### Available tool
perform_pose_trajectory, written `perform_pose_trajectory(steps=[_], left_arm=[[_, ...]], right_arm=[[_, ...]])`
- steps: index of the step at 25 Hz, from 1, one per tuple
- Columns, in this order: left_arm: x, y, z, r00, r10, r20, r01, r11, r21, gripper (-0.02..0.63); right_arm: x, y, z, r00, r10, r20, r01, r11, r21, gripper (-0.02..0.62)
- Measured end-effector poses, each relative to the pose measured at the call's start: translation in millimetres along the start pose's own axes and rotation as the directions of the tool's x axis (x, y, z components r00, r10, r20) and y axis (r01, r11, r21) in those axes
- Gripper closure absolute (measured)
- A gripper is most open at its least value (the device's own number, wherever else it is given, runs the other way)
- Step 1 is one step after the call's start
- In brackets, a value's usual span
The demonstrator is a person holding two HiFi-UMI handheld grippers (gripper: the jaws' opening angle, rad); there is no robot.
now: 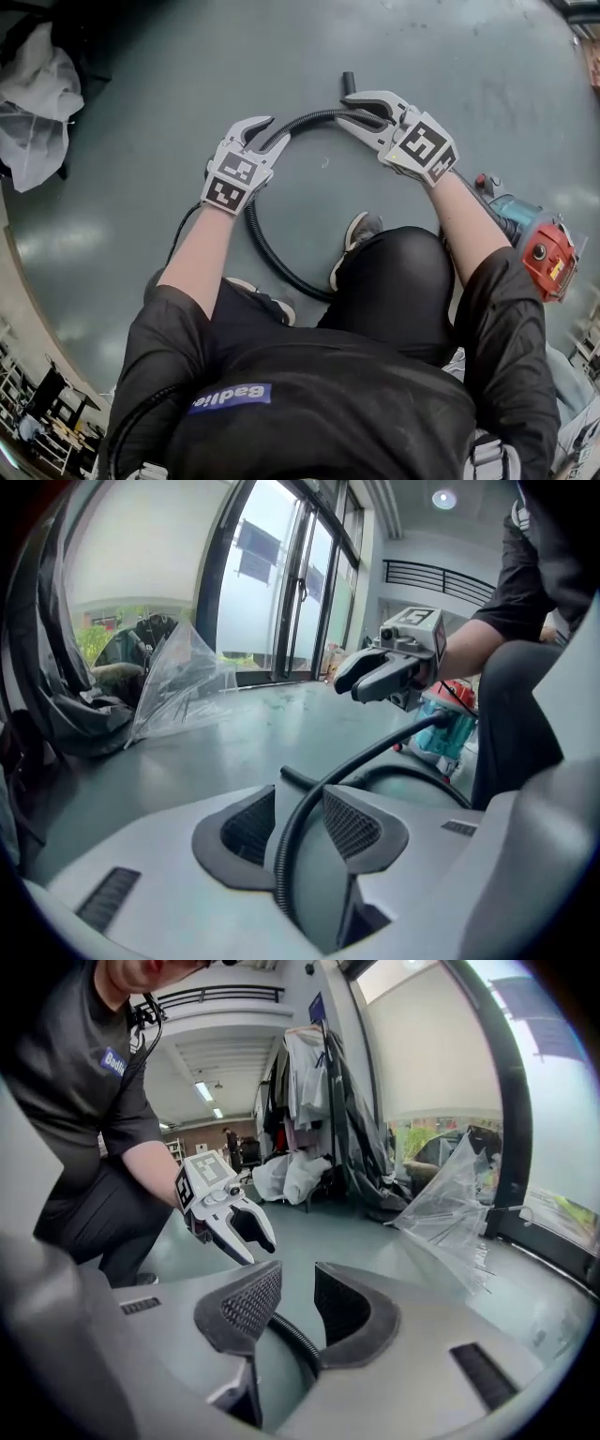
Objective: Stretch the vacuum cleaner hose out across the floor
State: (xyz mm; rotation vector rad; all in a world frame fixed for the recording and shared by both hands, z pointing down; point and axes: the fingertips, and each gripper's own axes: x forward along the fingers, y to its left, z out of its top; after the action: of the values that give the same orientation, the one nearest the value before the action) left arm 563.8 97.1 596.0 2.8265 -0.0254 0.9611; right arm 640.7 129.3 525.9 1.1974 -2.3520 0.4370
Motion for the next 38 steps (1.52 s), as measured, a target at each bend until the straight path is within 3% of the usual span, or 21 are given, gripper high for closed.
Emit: perform_pose_trajectory(steps=[5,9,11,14,17,20,25,27,32,34,38], left_arm=[[31.8,10.7,-84.1,0.989,0.01,-0.149,-0.012,1.0,-0.015,0.407],[55.6,17.6,-156.0,0.955,0.037,-0.294,-0.046,0.999,-0.024,0.372],[62.0,16.9,-197.1,0.926,0.051,-0.374,-0.072,0.996,-0.043,0.345],[60.4,13.4,-254.6,0.869,0.068,-0.491,-0.112,0.992,-0.061,0.339],[59.7,8.5,-294.1,0.817,0.067,-0.573,-0.133,0.988,-0.074,0.339],[59.2,3.9,-322.1,0.779,0.054,-0.625,-0.139,0.986,-0.087,0.339],[57.5,4.5,-328.2,0.766,0.05,-0.641,-0.134,0.987,-0.083,0.339],[54.0,5.3,-324.9,0.761,0.043,-0.648,-0.135,0.986,-0.093,0.377],[34.8,1.9,-286.8,0.778,0.026,-0.627,-0.116,0.988,-0.102,0.382],[19.6,3.0,-254.7,0.792,0.036,-0.61,-0.11,0.99,-0.085,0.383],[-15.6,9.9,-192.3,0.811,0.074,-0.58,-0.116,0.993,-0.036,0.383]], right_arm=[[34.9,-5.6,-50.3,0.994,0.05,-0.099,-0.054,0.998,-0.038,0.466],[59.2,-8.3,-82.9,0.978,0.06,-0.199,-0.082,0.991,-0.104,0.392],[66.6,-8.6,-100.1,0.962,0.056,-0.266,-0.098,0.985,-0.145,0.352],[74.4,-11.7,-118.0,0.941,0.031,-0.338,-0.115,0.966,-0.232,0.345],[78.9,-20.9,-134.8,0.918,0.005,-0.397,-0.129,0.95,-0.286,0.345],[88.8,-27.8,-143.0,0.902,-0.003,-0.431,-0.146,0.939,-0.312,0.345],[106.6,-18.6,-144.7,0.893,0.034,-0.449,-0.204,0.92,-0.334,0.345],[113.1,-10.3,-144.9,0.89,0.057,-0.452,-0.236,0.907,-0.35,0.345],[136.1,17.0,-142.5,0.884,0.12,-0.452,-0.321,0.858,-0.401,0.345],[149.5,31.1,-137.0,0.877,0.148,-0.457,-0.366,0.823,-0.435,0.345],[180.1,50.9,-117.2,0.885,0.148,-0.442,-0.403,0.719,-0.566,0.345]])
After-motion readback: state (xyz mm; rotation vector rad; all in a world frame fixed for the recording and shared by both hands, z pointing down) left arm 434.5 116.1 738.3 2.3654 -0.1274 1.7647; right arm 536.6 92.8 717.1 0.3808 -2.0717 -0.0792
